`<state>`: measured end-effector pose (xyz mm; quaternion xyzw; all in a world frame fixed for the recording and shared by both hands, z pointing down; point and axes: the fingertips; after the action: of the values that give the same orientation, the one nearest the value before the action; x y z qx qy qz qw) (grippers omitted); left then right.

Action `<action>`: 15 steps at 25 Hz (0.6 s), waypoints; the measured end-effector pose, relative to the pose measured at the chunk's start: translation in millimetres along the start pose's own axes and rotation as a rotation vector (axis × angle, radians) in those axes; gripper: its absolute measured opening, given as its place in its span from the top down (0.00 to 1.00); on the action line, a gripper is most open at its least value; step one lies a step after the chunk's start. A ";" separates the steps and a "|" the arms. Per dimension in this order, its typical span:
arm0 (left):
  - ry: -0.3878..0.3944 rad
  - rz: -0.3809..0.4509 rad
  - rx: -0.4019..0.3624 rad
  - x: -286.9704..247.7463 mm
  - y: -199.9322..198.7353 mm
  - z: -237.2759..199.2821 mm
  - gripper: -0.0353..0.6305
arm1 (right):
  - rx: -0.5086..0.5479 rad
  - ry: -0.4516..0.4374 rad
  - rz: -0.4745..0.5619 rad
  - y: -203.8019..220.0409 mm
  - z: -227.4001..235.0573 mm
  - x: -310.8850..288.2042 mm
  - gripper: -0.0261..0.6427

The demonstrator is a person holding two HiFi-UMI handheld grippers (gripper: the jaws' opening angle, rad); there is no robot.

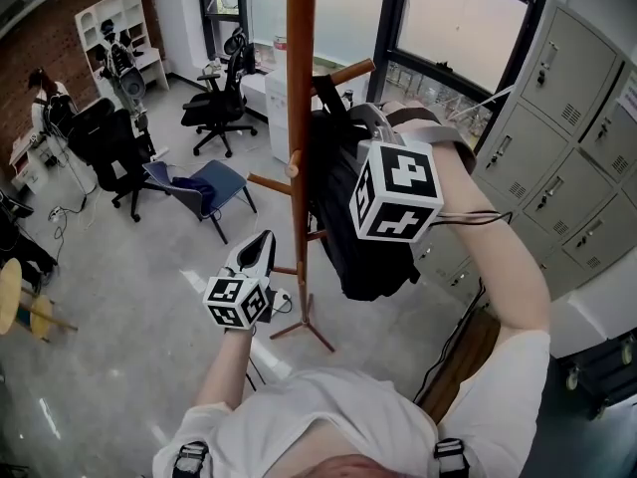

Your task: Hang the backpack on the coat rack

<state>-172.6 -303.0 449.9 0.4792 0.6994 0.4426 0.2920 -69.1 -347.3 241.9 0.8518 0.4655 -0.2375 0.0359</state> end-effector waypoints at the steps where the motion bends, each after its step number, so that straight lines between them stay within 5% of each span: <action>1: 0.000 0.002 -0.001 0.0 -0.9 0.5 0.93 | 0.002 0.002 -0.003 0.2 -0.2 1.3 0.79; 15: 0.007 0.014 -0.002 7.6 -2.8 5.9 0.93 | -0.036 0.032 -0.010 -4.1 2.6 15.8 0.67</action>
<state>-171.7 -294.3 444.9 0.4822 0.6968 0.4470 0.2868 -66.2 -333.5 233.4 0.8525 0.4743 -0.2156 0.0423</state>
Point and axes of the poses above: the fingertips, and each gripper's own axes: x backward along the fingers, z to its right, y out of its underside, and after that the axes turned 15 degrees about x, right-handed
